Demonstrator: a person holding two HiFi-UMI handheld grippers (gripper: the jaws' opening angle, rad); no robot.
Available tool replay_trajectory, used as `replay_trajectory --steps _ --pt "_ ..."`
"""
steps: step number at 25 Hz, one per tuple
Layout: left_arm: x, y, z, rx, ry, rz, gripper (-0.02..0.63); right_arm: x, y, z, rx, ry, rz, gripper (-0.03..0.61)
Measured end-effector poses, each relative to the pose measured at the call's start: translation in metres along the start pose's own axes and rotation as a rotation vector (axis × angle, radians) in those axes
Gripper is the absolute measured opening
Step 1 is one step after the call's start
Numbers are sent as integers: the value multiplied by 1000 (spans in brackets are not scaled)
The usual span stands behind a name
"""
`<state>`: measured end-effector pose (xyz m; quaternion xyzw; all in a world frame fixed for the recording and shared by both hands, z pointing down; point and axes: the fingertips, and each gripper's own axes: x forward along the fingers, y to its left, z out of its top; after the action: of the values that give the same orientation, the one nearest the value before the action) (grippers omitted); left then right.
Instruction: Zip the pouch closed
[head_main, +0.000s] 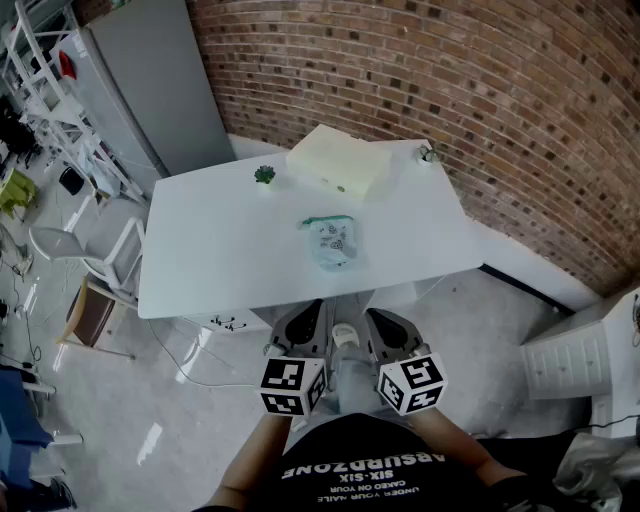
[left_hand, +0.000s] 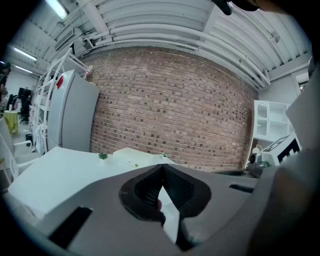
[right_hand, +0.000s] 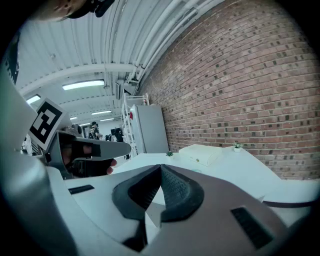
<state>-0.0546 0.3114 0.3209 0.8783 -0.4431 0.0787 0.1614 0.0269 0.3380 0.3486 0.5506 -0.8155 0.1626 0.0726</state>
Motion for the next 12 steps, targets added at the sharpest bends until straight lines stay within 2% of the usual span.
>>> replay_trajectory --steps 3,8,12 --pt "9 4 0 -5 34 -17 6 11 -8 1 -1 10 -6 -2" --pt "32 24 6 3 24 10 6 35 -26 11 -47 1 -20 -2" --pt "51 33 10 11 41 2 6 53 -39 16 -54 11 -11 0"
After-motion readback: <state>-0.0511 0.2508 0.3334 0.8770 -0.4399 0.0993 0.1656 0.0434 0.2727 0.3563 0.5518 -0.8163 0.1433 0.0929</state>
